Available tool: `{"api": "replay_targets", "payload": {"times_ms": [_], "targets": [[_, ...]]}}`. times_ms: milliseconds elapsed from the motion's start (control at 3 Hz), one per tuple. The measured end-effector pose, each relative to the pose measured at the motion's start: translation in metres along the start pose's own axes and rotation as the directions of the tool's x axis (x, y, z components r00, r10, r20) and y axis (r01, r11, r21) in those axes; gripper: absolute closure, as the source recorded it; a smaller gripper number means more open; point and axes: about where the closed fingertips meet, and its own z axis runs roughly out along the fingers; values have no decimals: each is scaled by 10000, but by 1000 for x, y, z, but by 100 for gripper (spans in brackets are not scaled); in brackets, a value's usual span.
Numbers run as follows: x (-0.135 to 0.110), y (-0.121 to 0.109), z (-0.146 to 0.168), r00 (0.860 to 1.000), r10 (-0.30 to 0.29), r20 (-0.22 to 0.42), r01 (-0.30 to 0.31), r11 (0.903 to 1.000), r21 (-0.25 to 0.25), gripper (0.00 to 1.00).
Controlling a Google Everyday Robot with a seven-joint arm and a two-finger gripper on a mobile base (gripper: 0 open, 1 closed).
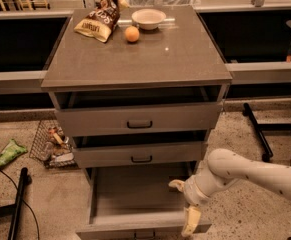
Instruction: Close bottom drawer
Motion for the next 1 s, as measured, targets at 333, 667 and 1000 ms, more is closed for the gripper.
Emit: {"api": "replay_targets", "payload": {"times_ms": [333, 667, 1000], "targets": [[28, -16, 57, 9972, -524, 526, 548, 9975, -455, 0], [56, -20, 111, 9905, -825, 1097, 908, 9932, -723, 0], [82, -16, 154, 9839, -845, 1575, 992, 9912, -878, 19]]}}
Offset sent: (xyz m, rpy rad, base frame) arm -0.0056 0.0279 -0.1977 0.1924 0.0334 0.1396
